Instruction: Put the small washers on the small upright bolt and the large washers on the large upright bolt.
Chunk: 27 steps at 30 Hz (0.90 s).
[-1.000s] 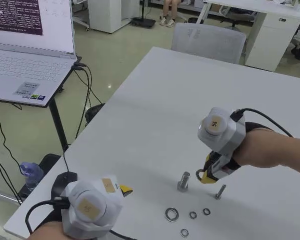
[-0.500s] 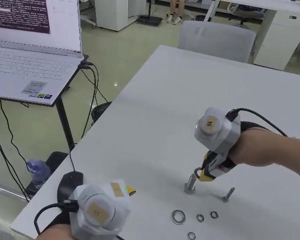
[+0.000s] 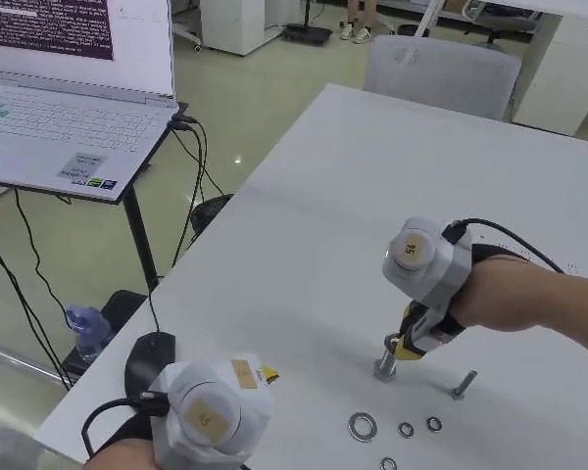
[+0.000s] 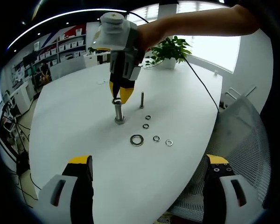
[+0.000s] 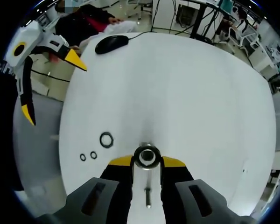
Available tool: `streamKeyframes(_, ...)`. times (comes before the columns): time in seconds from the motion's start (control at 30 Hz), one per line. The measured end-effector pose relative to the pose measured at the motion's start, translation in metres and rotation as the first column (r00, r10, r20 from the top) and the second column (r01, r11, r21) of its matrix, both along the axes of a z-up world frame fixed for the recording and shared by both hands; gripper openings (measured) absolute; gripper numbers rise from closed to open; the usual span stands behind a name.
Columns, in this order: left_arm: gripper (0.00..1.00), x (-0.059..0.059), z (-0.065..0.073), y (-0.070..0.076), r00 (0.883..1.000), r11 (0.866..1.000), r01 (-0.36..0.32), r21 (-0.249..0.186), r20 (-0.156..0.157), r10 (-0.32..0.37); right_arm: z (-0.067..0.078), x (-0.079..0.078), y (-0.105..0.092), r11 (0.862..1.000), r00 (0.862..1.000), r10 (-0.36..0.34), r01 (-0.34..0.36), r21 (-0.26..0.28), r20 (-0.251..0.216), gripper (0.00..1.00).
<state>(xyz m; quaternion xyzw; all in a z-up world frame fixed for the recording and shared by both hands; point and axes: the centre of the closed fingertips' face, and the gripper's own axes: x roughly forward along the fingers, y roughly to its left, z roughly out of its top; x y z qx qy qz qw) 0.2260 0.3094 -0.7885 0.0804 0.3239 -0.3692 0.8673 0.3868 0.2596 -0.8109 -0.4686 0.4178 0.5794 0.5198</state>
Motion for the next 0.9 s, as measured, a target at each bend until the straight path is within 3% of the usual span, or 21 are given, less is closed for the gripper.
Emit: streamKeyframes(0.9, 0.95, 0.001, 0.0, 0.004, 1.0, 1.0, -0.001, 0.01, -0.003, 0.001, -0.03, 0.003, 0.0, 0.999, 1.0, 0.003, -0.003, -0.041, 0.0, 0.21)
